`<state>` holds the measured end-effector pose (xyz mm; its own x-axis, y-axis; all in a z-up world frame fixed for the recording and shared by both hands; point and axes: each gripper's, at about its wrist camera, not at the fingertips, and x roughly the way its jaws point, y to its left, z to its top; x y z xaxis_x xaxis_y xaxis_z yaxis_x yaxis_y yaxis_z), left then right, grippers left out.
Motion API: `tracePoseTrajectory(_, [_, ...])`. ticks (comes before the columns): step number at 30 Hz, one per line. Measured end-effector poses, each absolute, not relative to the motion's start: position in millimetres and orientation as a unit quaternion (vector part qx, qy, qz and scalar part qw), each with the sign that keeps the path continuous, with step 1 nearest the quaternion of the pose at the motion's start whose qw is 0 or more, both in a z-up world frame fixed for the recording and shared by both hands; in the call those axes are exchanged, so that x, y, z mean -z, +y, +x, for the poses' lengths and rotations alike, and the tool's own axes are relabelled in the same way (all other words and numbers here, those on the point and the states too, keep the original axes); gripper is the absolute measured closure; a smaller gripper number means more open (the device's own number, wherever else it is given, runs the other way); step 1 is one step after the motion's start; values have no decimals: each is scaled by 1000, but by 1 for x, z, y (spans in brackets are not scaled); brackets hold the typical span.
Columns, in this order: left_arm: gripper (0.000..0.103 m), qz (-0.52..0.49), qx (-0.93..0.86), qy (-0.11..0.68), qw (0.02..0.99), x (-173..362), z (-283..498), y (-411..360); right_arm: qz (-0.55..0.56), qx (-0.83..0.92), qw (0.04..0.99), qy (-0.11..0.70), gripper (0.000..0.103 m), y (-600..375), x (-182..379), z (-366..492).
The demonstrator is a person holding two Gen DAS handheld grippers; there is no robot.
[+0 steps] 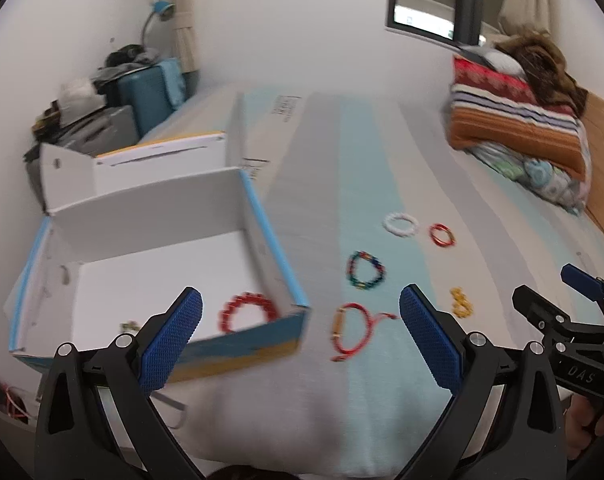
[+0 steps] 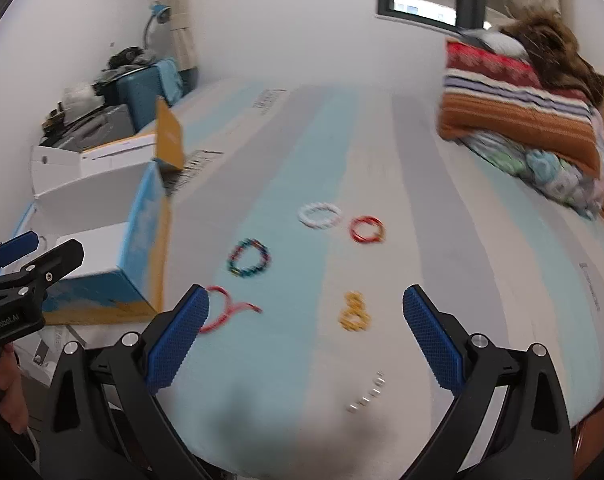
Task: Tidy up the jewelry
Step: 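Move both tools back over the remaining jewelry on the bed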
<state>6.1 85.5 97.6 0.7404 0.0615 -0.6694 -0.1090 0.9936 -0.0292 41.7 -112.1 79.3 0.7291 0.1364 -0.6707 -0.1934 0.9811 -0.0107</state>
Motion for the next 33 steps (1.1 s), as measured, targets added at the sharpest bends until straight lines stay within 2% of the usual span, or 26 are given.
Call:
tracePoseTrajectory(6, [6, -21, -21, 374, 927, -72, 19, 43, -27, -68, 927, 368, 9, -155, -55, 34])
tracePoseTrajectory(18, [6, -11, 0, 399, 917, -11, 42, 7, -23, -36, 914, 404, 9, -190, 7, 34])
tracePoseTrajectory(28, [6, -14, -4, 420, 907, 36, 71, 3, -30, -37, 900, 434, 9, -191, 53, 46])
tracePoseTrajectory(33, [6, -18, -10, 422, 906, 55, 85, 5, -31, -45, 892, 450, 15, -189, 74, 54])
